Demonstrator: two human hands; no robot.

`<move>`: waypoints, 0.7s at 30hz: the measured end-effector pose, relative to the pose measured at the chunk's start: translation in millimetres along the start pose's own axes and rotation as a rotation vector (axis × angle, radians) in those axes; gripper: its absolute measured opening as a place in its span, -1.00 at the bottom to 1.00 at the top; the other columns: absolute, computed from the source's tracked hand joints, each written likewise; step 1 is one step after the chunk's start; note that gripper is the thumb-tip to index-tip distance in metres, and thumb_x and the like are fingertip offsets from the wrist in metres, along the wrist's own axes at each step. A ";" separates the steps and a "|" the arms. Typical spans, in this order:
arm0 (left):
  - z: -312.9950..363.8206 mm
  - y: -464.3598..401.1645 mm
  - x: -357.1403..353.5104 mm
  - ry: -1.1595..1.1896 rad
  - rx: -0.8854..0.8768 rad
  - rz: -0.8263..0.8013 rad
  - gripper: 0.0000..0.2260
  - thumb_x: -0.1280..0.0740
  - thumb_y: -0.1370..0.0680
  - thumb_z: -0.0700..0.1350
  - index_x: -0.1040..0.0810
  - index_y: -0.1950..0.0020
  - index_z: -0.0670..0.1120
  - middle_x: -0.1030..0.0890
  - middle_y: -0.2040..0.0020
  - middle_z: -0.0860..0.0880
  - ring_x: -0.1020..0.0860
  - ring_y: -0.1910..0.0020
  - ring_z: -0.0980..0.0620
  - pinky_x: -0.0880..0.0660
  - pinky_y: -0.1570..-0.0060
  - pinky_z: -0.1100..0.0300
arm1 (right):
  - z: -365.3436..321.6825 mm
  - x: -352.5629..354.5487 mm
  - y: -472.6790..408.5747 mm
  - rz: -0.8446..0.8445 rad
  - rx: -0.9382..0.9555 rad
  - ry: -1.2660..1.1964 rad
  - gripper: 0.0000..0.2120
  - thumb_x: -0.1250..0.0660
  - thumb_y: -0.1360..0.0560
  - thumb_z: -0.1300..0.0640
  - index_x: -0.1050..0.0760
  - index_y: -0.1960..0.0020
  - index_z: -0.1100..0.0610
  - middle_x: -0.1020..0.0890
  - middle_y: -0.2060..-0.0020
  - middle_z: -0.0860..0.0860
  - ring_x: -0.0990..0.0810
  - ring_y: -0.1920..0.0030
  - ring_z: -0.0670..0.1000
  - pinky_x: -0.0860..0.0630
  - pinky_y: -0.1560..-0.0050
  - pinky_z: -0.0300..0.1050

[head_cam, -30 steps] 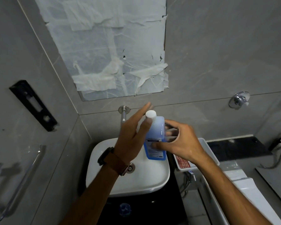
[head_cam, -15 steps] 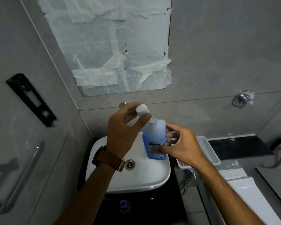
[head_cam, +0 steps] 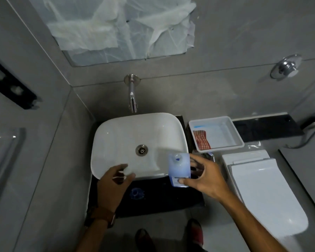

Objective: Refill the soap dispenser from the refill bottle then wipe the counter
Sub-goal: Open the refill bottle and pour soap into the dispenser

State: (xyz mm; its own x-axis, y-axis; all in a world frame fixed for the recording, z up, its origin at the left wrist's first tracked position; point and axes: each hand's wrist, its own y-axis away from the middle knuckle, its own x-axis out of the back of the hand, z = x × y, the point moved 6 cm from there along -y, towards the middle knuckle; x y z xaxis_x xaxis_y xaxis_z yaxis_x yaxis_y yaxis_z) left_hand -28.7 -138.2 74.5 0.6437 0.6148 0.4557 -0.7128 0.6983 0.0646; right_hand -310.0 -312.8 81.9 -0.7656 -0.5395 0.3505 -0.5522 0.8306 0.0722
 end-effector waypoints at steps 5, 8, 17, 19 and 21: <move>-71.5 52.9 -23.9 -0.120 0.130 -0.038 -0.63 -0.62 -0.33 -0.07 -0.60 -0.02 0.23 -0.69 0.10 0.13 -0.65 0.08 0.22 -0.61 0.05 0.22 | 62.0 -20.3 25.5 -0.042 -0.112 0.007 -0.22 -0.77 -0.20 0.15 -0.55 -0.32 -0.20 -0.71 -0.14 -0.31 -0.68 -0.20 -0.25 -0.59 -0.15 -0.38; -90.3 73.7 -65.3 -0.245 0.058 -0.192 -0.64 -0.60 -0.36 -0.10 -0.63 -0.09 0.15 -0.69 0.03 0.14 -0.65 0.08 0.20 -0.60 0.03 0.22 | 94.2 -29.2 34.5 -0.037 -0.178 0.012 -0.21 -0.78 -0.18 0.15 -0.58 -0.35 -0.08 -0.73 -0.14 -0.24 -0.69 -0.20 -0.21 -0.63 -0.22 -0.24; -125.0 60.3 -163.0 -0.402 0.177 -0.282 -0.68 -0.39 -0.47 -0.21 -0.60 -0.22 -0.04 -0.66 -0.14 -0.03 -0.62 -0.15 -0.12 -0.56 -0.09 0.04 | 142.9 -39.8 28.9 -0.018 -0.200 0.045 -0.34 -0.72 -0.28 0.25 -0.60 -0.33 0.14 -0.72 -0.18 0.00 -0.70 -0.21 -0.03 -0.65 -0.24 -0.06; -130.1 50.1 -174.5 -0.428 0.187 -0.246 -0.68 -0.38 -0.48 -0.21 -0.58 -0.22 -0.04 -0.65 -0.16 -0.05 -0.62 -0.14 -0.16 -0.55 -0.03 0.01 | 149.2 -40.3 23.1 -0.011 -0.188 0.044 -0.35 -0.72 -0.28 0.27 -0.61 -0.32 0.12 -0.72 -0.16 -0.02 -0.70 -0.19 -0.04 -0.64 -0.22 -0.13; -131.9 40.5 -184.0 -0.449 0.173 -0.229 -0.68 -0.37 -0.48 -0.21 -0.57 -0.23 -0.06 -0.63 -0.18 -0.07 -0.62 -0.13 -0.19 -0.55 0.02 -0.01 | 153.9 -42.6 17.7 -0.011 -0.169 0.050 -0.36 -0.71 -0.28 0.28 -0.61 -0.31 0.11 -0.72 -0.15 -0.03 -0.70 -0.19 -0.04 -0.64 -0.20 -0.18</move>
State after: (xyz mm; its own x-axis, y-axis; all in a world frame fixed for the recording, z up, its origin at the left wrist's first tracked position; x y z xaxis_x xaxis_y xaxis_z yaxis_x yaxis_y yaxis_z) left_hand -139.3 -174.7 -123.8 0.6329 0.2101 0.7452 -0.6280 0.7022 0.3354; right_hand -338.0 -296.3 -75.5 -0.7399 -0.5447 0.3948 -0.4939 0.8383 0.2310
